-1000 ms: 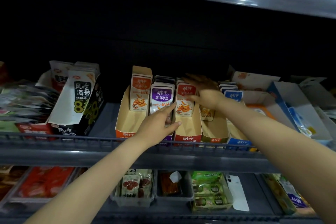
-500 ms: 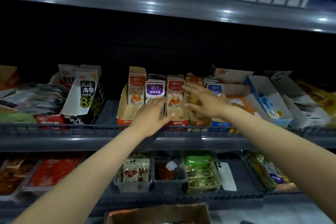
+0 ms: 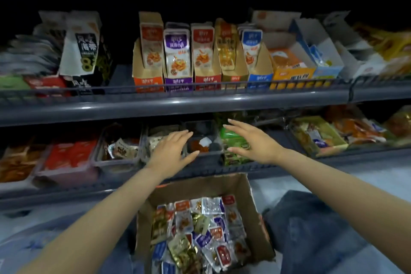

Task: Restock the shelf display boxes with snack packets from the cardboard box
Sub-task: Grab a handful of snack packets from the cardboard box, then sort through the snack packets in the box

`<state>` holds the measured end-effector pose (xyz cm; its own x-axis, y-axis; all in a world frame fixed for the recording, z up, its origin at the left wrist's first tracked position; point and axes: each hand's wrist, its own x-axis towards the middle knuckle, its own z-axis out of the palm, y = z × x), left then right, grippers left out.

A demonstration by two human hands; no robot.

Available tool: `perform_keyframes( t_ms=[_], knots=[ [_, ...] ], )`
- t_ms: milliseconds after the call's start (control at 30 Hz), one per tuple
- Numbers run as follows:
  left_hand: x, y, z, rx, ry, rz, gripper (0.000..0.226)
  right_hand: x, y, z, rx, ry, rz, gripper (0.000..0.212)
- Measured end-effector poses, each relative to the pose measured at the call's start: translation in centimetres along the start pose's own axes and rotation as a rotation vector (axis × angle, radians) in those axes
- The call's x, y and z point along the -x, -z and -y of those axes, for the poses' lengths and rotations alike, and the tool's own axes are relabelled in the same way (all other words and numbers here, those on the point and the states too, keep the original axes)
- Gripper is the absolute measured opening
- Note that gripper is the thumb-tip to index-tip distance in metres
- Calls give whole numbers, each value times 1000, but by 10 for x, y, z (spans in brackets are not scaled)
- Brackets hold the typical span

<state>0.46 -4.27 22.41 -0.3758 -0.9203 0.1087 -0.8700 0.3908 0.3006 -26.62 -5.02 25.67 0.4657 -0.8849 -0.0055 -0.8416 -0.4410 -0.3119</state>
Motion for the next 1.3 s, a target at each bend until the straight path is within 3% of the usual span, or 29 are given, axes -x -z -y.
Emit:
perform_keyframes(
  t_ms=[200,367,733,833,1067,1300],
  knots=[
    [39,-76,20,53,139,202,67,20,-88,-21,-52,-150,250,72],
    [60,-132,43,63,253,418,69,30,-150,-37,-181,-273,348,72],
    [92,-215,63,146,439,671,60,51,-259,-54,-469,-518,650,71],
    [93,-228,65,236,504,707,55,55,-283,-55,-623,-624,644,73],
    [102,-255,73,272,554,756,59,62,-330,-55,-701,-789,712,76],
    [105,-280,76,353,653,840,60,65,-365,-50,-860,-912,675,73]
  ],
)
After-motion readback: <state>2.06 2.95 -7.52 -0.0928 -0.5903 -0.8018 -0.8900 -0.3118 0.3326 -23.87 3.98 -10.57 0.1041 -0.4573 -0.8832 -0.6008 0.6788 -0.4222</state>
